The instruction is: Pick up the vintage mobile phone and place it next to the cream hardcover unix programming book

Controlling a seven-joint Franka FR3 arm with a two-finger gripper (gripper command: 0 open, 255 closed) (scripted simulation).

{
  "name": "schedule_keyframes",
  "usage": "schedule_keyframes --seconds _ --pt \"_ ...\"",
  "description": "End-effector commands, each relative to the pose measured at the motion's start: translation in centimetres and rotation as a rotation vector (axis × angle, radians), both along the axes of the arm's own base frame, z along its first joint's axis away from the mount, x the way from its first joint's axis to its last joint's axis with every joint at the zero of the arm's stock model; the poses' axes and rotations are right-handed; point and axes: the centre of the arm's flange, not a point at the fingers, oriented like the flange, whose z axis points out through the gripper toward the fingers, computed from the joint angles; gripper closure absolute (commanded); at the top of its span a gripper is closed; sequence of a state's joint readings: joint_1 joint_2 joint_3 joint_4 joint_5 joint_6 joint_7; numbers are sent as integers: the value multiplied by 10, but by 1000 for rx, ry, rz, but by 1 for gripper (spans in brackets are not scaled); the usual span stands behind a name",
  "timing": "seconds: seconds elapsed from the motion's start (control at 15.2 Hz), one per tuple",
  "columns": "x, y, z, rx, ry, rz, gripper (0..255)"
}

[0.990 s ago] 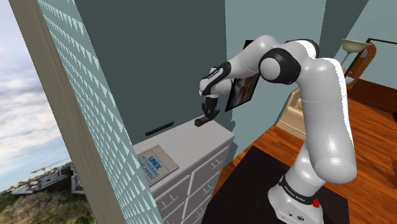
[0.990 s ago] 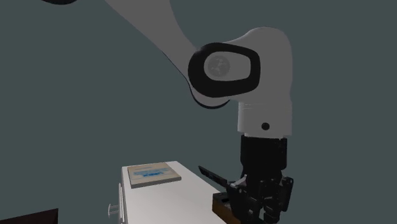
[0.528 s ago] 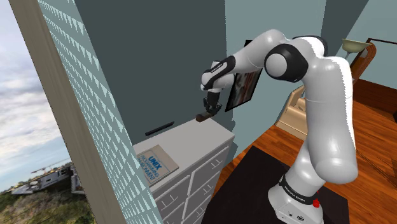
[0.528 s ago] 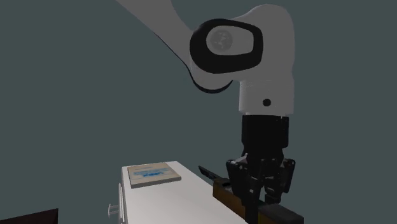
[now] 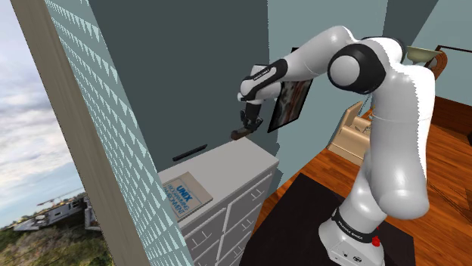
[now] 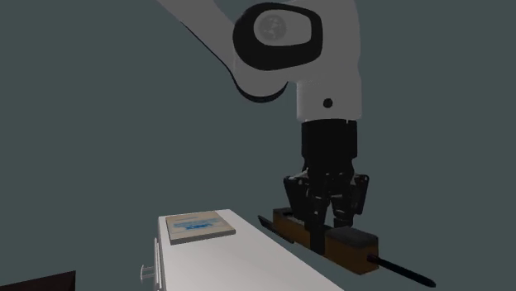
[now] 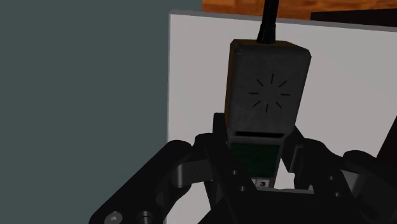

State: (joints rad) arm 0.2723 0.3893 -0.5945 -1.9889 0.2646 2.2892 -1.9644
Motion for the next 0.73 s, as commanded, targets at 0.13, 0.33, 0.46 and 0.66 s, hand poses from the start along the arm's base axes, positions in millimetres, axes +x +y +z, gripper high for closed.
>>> schedule_keyframes --seconds 0.13,0.33,0.46,0.66 --pt "-20 48 3 -3 -9 0 255" --pt "-35 84 3 -3 -9 0 255" --pt "-45 109 3 -3 -9 0 255" --pt "-60 146 3 -3 -9 0 255"
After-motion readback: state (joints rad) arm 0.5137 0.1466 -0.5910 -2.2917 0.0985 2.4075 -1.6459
